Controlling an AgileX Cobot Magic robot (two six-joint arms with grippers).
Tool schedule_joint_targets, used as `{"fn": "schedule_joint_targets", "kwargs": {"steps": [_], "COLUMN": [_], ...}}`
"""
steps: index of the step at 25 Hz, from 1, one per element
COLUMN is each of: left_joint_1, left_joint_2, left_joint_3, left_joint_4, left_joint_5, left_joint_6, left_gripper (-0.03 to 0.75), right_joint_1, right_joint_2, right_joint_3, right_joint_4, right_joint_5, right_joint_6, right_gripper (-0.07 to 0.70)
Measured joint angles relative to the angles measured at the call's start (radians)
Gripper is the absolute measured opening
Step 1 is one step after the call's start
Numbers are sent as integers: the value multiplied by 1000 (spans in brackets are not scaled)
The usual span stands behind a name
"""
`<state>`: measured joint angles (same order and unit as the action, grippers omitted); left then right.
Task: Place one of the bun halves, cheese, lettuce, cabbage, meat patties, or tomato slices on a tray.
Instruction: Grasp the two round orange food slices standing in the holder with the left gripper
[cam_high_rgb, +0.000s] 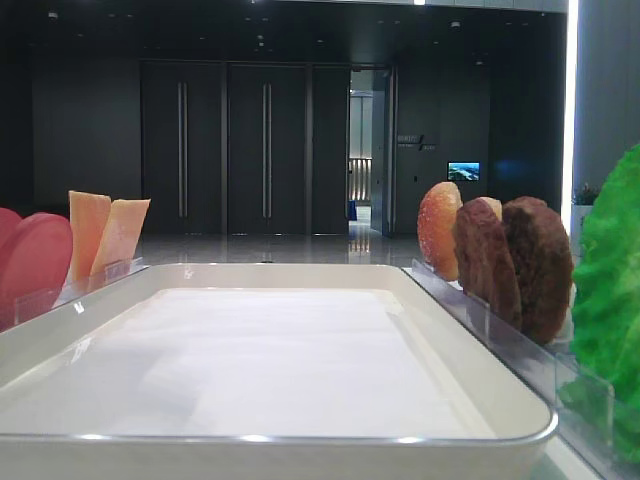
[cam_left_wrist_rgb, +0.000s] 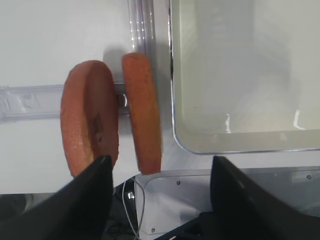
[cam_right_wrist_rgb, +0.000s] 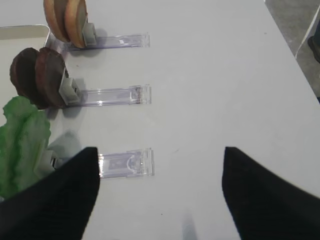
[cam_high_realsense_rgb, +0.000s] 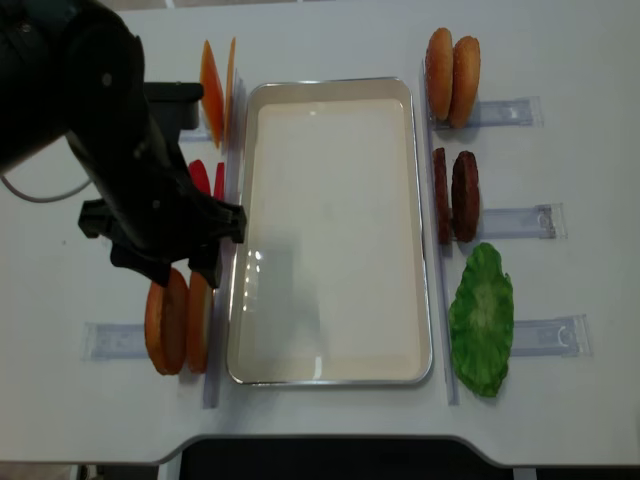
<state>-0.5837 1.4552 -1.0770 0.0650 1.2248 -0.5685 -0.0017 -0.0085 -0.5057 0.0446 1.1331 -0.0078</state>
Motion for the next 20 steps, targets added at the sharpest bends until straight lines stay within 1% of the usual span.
{"fn": "schedule_joint_targets", "kwargs": {"steps": [20], "left_joint_1": [0], "left_joint_2": [108], "left_joint_3": [11], "left_joint_4": [6], "left_joint_5": [-10], "left_joint_6": [4], "left_gripper": [471], "right_joint_1": [0], "right_joint_2": [0], "right_joint_3": [0], "right_joint_4": [0], "right_joint_5": [0], "right_joint_6": [0], "right_gripper": [490]}}
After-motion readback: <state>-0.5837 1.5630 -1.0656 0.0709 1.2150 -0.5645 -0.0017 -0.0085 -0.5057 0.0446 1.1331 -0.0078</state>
